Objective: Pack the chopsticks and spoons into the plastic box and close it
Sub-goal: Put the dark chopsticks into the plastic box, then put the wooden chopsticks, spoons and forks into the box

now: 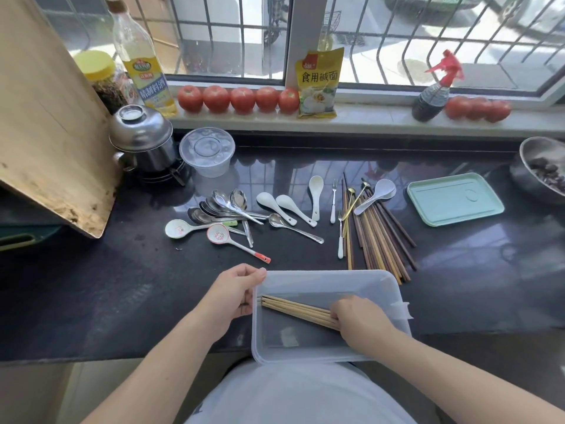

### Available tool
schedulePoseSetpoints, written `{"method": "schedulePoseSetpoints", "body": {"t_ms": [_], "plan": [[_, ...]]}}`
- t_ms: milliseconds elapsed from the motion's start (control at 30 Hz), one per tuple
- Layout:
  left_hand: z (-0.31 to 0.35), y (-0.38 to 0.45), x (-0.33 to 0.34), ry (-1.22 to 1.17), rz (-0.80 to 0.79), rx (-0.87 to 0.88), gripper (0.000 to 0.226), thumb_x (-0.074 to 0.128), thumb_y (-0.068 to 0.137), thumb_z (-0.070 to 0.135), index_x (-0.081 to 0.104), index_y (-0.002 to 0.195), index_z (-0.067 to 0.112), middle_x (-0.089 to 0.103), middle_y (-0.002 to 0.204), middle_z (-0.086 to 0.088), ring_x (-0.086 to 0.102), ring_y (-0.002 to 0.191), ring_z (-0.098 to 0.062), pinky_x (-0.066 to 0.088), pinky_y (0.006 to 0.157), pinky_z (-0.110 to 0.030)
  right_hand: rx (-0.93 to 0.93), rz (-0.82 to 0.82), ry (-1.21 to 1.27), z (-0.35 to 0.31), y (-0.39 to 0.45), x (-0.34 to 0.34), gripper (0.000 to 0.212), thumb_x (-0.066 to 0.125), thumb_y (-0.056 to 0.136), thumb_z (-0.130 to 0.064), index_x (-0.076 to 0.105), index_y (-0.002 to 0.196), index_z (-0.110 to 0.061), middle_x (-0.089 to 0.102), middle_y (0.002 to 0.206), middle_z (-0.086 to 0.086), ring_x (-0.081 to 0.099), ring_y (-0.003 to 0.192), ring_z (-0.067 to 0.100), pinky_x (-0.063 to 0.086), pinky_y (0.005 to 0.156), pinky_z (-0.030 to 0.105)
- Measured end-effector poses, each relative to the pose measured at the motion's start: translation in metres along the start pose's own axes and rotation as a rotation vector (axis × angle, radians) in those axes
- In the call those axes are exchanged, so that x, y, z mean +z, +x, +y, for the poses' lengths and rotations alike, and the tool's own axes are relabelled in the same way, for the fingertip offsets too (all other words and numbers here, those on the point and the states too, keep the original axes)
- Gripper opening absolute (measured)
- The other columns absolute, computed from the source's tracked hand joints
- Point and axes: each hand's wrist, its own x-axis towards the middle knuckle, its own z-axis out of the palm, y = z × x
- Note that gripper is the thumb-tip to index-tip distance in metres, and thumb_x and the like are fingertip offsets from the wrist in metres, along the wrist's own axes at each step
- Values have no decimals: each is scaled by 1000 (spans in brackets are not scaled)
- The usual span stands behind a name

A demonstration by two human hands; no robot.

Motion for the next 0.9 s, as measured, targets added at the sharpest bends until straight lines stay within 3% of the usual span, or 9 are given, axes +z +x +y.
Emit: {"method": "schedulePoseSetpoints", "body": {"t_ms": [100, 200, 267, 433, 533, 600, 700, 800, 900], "plan": [[0, -1, 0, -6, -3, 7, 19, 73, 96, 33, 67, 80, 22, 61, 91, -10, 55, 80, -26, 50, 75, -37, 0, 18, -35, -3, -1, 1, 18, 52, 90, -7, 49, 84, -23, 52, 88, 1, 52, 79, 25, 38, 61, 33], [-1, -1, 0, 22, 1, 37, 21, 71, 97, 33, 67, 80, 22, 62, 92, -10, 54, 84, -28, 51, 76, -37, -24, 41, -118, -10, -9, -14, 12, 54, 91, -9, 56, 96, -19, 49, 88, 3, 56, 81, 27, 38, 62, 35], [-5, 0, -1, 78, 33, 109, 24, 70, 97, 36, 68, 78, 23, 63, 89, -10, 55, 79, -25, 51, 76, -40, -44, 38, -72, -14, -14, -29, 10, 50, 95, -18, 60, 98, -18, 60, 91, 4, 60, 82, 27, 44, 62, 36], [-18, -4, 7, 271, 174, 334, 30, 63, 99, 42, 63, 82, 18, 54, 73, -2, 45, 68, -14, 40, 71, -36, -139, -182, 496, -14, -17, -79, 24, 55, 94, -38, 64, 76, -24, 68, 72, -5, 63, 60, 14, 51, 59, 29], [-22, -5, 13, 275, 228, 384, 27, 62, 101, 36, 63, 83, 17, 54, 72, 0, 47, 69, -12, 40, 70, -36, -55, -27, 802, -2, 16, -103, 25, 61, 92, -28, 71, 74, -14, 69, 65, 2, 60, 51, 14, 48, 50, 24], [-23, -6, 16, 284, 249, 390, 25, 61, 103, 31, 63, 82, 17, 54, 72, -1, 47, 69, -11, 40, 69, -33, 67, 172, 730, 16, 66, -112, 23, 58, 91, -23, 70, 75, -12, 70, 69, 3, 65, 59, 19, 46, 52, 23], [-23, -7, 19, 303, 271, 388, 23, 60, 103, 30, 64, 82, 22, 56, 73, -8, 47, 68, -10, 40, 67, -29, 267, 349, 483, 43, 141, -116, 20, 52, 93, -19, 68, 93, -8, 71, 97, 15, 65, 90, 34, 43, 69, 30], [-24, -7, 20, 294, 276, 367, 22, 59, 104, 34, 65, 85, 23, 58, 82, -20, 49, 71, -14, 42, 70, -34, 350, 343, 367, 52, 184, -118, 23, 52, 95, -19, 64, 106, -2, 67, 111, 19, 64, 104, 38, 48, 79, 35], [-25, -7, 22, 294, 311, 355, 23, 59, 105, 33, 64, 85, 23, 58, 84, -18, 49, 73, -13, 42, 71, -32, 392, 257, 339, 54, 206, -113, 26, 58, 92, -18, 63, 113, -3, 65, 118, 18, 63, 110, 36, 48, 80, 34]]}}
